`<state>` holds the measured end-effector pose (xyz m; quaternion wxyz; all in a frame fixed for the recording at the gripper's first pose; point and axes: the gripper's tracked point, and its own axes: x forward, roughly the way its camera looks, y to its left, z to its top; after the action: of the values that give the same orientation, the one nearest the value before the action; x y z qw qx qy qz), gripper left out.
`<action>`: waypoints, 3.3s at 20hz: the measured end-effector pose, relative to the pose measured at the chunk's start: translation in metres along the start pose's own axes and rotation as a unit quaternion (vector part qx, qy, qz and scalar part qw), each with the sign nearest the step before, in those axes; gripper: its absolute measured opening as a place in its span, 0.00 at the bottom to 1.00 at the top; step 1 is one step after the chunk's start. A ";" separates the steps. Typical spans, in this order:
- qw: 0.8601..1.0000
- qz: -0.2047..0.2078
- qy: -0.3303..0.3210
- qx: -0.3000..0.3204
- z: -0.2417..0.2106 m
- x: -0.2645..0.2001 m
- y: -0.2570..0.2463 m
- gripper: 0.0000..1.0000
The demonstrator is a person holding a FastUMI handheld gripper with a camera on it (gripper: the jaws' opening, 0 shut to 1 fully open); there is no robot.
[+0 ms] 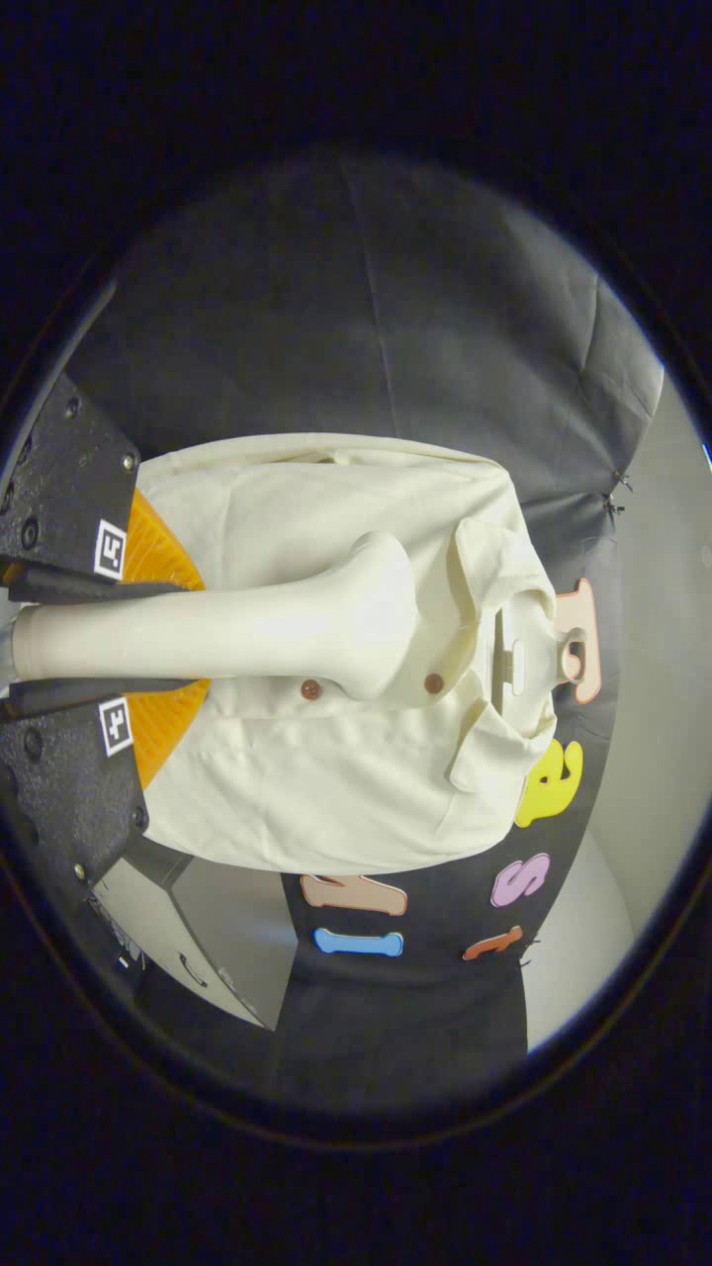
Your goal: Iron the clothes twice with a garment steamer, once on the left side and once on the right side.
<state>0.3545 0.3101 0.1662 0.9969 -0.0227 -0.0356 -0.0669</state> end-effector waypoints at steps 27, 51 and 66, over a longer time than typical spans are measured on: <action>0.975 0.023 0.220 -0.031 -0.295 -0.047 0.020 0.30; 0.999 -0.015 0.033 0.019 -0.020 -0.060 -0.121 0.25; 0.998 -0.003 0.059 -0.020 -0.050 0.013 -0.145 0.25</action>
<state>0.3513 0.1623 0.1235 0.9964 -0.0381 0.0244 -0.0713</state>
